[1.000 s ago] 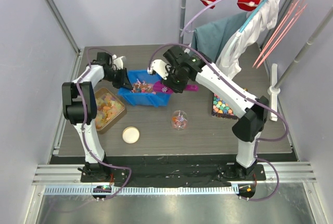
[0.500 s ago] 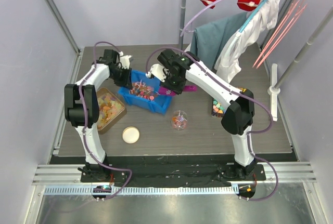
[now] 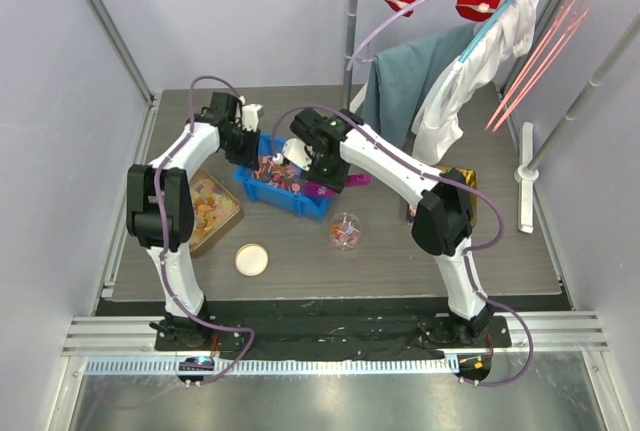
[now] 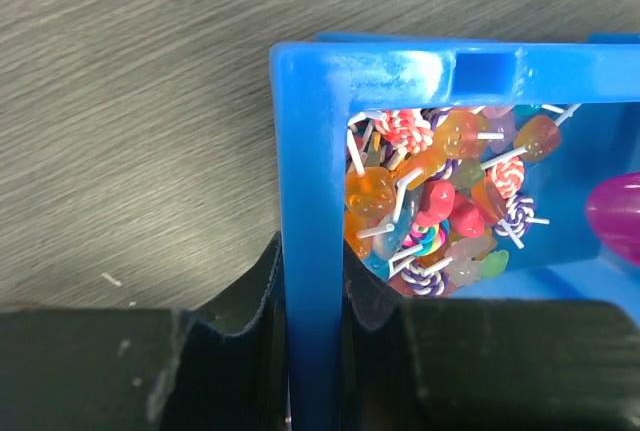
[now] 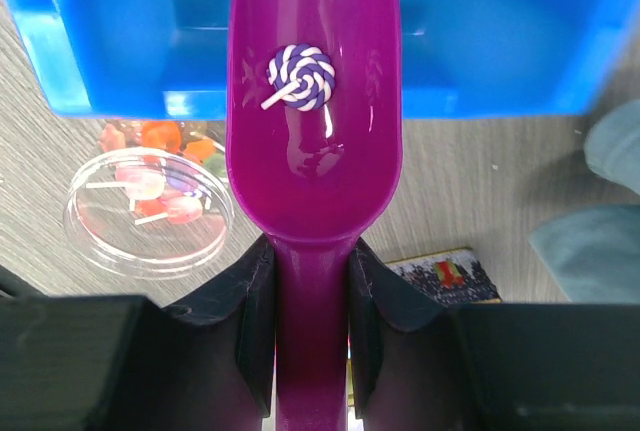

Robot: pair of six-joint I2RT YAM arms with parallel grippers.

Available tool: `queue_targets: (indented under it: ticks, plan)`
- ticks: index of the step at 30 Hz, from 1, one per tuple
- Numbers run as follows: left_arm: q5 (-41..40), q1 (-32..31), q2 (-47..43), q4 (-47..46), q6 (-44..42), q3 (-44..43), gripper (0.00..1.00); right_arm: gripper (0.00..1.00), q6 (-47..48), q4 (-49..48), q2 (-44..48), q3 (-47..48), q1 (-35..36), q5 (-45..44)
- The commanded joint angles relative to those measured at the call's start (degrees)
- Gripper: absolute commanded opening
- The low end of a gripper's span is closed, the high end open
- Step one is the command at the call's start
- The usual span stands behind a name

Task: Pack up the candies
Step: Scoop the fake candies from the storage box.

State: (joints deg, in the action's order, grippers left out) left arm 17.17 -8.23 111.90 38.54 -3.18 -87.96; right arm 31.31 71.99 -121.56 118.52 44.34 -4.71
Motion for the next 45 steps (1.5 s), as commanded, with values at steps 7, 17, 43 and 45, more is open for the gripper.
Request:
queue_targets:
  ticks: [7, 17, 43, 45]
  plan:
    - [2.9, -1.9, -7.8, -2.7, 2.1, -1.1, 0.0, 0.01, 0.7, 5.0, -7.8, 7.6, 0.9, 2.4]
    - [4.5, -3.5, -8.2, -3.5, 1.5, 0.3, 0.0, 0.01, 1.3, 4.5, -13.4, 15.3, 2.6, 3.7]
    - [7.3, -5.2, -7.9, -5.1, 2.3, 2.1, 0.0, 0.01, -9.2, -27.8, -12.4, 2.9, 5.8, 11.2]
    - [7.7, -5.2, -7.7, -5.0, 2.4, 2.2, 0.0, 0.01, -9.9, -34.2, -9.4, -4.0, 5.8, 10.8]
